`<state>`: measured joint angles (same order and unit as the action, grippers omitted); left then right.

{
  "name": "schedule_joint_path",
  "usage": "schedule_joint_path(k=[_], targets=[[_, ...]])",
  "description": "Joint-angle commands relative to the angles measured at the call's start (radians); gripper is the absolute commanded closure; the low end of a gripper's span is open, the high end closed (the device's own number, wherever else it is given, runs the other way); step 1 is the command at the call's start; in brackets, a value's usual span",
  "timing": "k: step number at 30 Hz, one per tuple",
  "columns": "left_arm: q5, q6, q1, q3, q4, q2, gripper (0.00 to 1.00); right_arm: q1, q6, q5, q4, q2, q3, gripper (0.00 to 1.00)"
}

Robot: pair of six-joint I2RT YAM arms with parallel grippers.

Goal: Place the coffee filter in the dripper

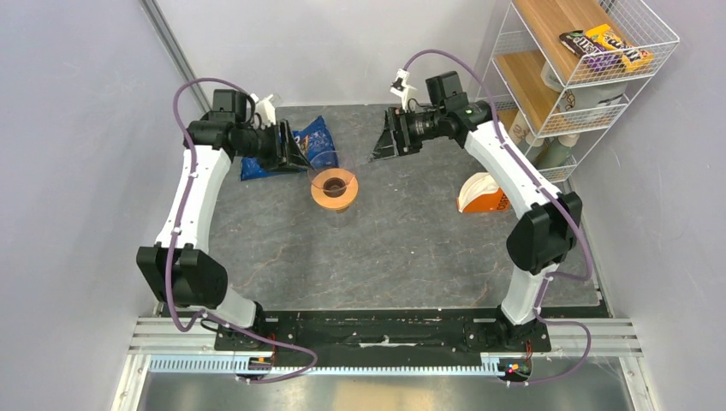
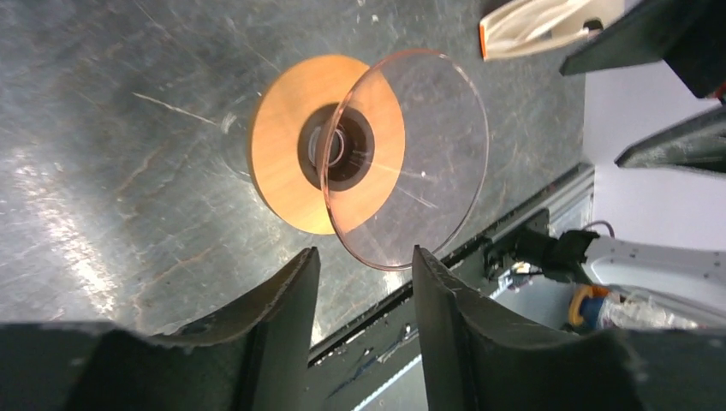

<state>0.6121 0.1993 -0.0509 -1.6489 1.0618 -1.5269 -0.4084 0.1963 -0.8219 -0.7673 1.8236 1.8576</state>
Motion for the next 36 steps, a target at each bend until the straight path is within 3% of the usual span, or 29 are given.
schedule_joint_path(k=[1, 6, 12, 30, 36], targets=[[0.103, 0.03, -0.007, 0.058, -0.094, -0.008, 0.51, -0.022, 0.149, -0.089, 0.107, 0.059, 0.008, 0.23], [0.092, 0.046, -0.006, 0.067, -0.115, -0.022, 0.54, -0.041, 0.167, -0.074, 0.129, 0.099, 0.008, 0.3], [0.092, 0.053, -0.006, 0.105, -0.141, -0.018, 0.57, -0.056, 0.189, -0.06, 0.154, 0.131, 0.014, 0.48], [0.086, 0.061, -0.006, 0.141, -0.187, -0.041, 0.71, -0.082, 0.194, -0.042, 0.16, 0.193, 0.058, 0.53], [0.08, 0.058, -0.006, 0.144, -0.189, -0.066, 0.77, -0.085, 0.196, -0.039, 0.16, 0.208, 0.061, 0.63]])
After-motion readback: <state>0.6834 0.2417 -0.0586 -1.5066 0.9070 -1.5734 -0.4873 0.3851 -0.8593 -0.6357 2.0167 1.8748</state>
